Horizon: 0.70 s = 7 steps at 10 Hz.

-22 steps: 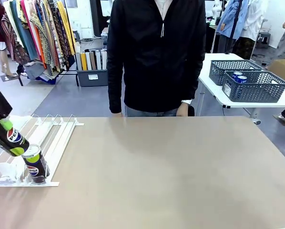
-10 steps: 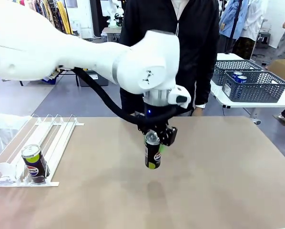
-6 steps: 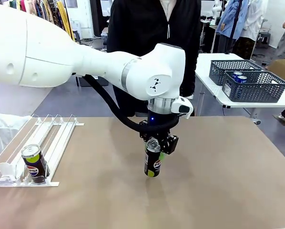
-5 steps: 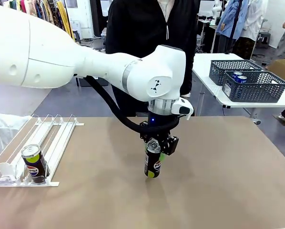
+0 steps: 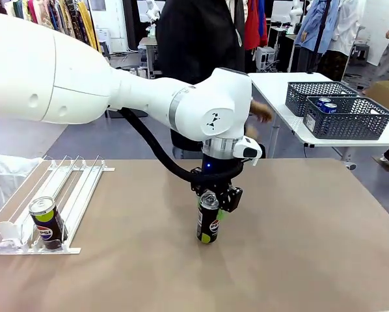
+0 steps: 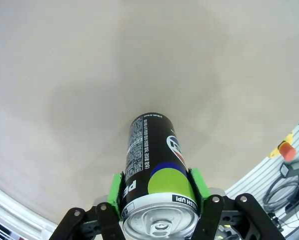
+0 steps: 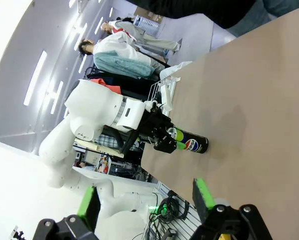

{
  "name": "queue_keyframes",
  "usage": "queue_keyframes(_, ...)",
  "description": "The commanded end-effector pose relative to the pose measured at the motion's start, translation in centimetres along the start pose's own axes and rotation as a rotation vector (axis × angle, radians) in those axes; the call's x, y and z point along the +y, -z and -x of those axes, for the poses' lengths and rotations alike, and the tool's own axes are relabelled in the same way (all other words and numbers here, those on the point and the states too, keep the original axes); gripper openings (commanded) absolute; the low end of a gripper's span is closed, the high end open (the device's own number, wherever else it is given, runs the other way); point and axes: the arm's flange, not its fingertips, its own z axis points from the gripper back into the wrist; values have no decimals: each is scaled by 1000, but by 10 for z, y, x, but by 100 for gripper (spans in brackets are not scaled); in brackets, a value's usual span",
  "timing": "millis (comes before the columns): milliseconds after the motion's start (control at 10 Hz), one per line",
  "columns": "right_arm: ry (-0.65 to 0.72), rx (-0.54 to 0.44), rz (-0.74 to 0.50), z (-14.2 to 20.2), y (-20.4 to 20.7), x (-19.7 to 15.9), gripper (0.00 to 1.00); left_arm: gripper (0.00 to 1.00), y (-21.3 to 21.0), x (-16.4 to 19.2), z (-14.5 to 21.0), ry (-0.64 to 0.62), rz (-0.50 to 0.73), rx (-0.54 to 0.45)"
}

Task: Retrieve and store the cans from the dispenser.
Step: Pick up one can from the Automatic Can Dispenser and place it in the middle of the table.

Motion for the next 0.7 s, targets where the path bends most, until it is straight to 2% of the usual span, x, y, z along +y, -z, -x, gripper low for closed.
queue_keyframes(0,-14,-21,-25,-4,2,3,100,82,-9,0,0,16,8,4)
queue_keyframes(100,-14,-21,-25,-4,2,3,100,100,-10,0,1,28,-1,-1)
queue_keyframes(300,-14,-21,-25,-4,2,3,100,100,-25,5,9,2,26,-40)
queue_keyframes(400,-14,-21,-25,-4,2,3,100,100,-46,11,25,-16,51,-95)
queue_keyframes(500,-14,-21,-25,-4,2,3,100,100,-76,22,52,-19,113,-122)
queue_keyframes(600,-14,-21,-25,-4,2,3,100,100,-108,44,94,-22,180,-147)
